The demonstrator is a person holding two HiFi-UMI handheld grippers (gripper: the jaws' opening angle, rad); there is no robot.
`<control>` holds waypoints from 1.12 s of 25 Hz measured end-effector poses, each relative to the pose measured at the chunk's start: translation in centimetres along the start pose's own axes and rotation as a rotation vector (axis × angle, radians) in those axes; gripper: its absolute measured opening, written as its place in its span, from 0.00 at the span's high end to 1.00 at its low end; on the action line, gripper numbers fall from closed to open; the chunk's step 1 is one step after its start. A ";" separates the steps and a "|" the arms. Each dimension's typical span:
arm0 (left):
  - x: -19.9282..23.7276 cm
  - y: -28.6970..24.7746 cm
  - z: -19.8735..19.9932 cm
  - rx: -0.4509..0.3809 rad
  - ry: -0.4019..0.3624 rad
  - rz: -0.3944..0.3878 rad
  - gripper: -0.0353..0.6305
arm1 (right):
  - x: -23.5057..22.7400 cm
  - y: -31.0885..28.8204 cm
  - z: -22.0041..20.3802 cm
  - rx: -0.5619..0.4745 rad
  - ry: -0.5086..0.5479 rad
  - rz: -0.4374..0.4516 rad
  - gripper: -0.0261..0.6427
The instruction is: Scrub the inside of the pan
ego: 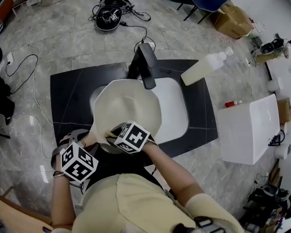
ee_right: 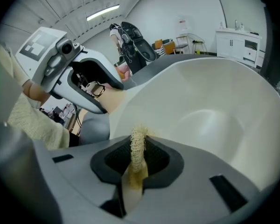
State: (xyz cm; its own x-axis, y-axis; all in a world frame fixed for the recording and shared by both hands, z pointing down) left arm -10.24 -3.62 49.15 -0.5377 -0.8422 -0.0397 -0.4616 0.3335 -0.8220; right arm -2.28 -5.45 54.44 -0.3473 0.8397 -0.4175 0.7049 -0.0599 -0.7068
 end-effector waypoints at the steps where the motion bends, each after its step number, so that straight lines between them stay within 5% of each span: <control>1: 0.0 0.0 0.0 0.004 0.000 0.000 0.63 | 0.0 0.1 -0.5 0.025 0.003 0.006 0.86; 14: -0.1 -0.1 0.2 0.052 0.007 0.002 0.63 | -0.9 1.7 -5.3 0.328 0.131 -0.047 0.86; 20: 0.0 -0.2 0.2 0.060 0.010 0.011 0.63 | -2.0 3.4 -7.4 0.400 0.074 -0.065 0.86; 28: -0.1 -0.4 0.3 0.070 0.013 0.016 0.63 | -5.2 4.7 -8.5 0.499 0.181 -0.202 0.86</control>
State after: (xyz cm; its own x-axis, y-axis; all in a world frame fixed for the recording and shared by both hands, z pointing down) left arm -9.79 -3.82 49.30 -0.5537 -0.8315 -0.0464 -0.4025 0.3160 -0.8591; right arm 8.07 -5.50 58.12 -0.3024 0.9373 -0.1729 0.2421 -0.0999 -0.9651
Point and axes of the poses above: the fingertips, and each gripper's own axes: y backward along the fingers, x to its left, z out of its top, the point moved 4 cm from there along y, backward along the fingers, and after that the axes turned 7 degrees about -x, right-handed, at the moved point
